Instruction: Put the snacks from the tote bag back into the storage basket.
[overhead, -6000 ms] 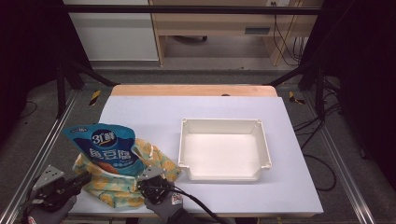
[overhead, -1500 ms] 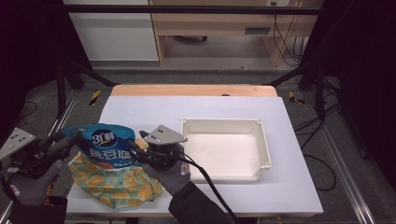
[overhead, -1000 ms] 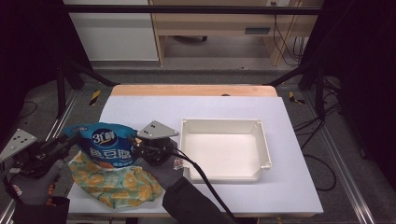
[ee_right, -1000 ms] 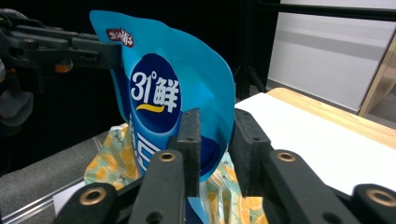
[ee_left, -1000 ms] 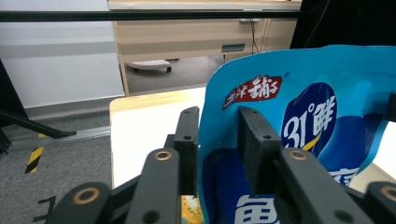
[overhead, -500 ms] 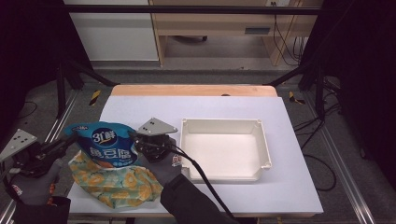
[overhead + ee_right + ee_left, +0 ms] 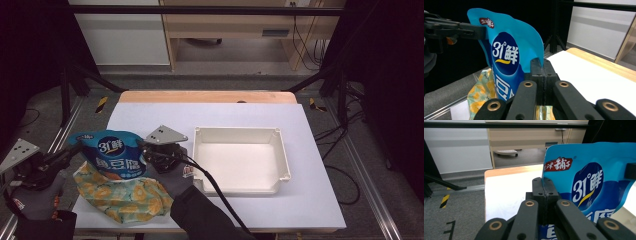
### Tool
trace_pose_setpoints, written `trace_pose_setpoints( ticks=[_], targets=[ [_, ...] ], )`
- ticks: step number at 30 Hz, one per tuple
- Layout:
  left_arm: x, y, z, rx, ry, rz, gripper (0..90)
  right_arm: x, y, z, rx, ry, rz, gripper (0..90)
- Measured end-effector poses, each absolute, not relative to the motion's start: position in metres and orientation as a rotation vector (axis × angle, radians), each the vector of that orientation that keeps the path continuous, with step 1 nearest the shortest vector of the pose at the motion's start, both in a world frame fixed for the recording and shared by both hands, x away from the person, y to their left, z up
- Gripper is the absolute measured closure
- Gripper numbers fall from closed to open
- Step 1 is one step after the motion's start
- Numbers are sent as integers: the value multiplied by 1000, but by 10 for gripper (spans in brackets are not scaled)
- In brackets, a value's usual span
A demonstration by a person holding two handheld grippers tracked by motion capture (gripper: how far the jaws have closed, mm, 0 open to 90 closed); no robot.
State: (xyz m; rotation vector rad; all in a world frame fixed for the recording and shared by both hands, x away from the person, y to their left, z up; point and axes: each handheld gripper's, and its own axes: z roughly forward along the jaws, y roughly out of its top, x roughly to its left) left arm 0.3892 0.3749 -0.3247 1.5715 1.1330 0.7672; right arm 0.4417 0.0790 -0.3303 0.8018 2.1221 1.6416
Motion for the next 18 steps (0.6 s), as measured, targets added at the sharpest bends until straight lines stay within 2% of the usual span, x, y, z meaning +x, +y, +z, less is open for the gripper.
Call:
trace_pose_setpoints(
  ticks=[18],
  targets=[
    [380,374,-311,1532,1096,786,900,438,77,-315,771,2098,1656,900]
  ],
)
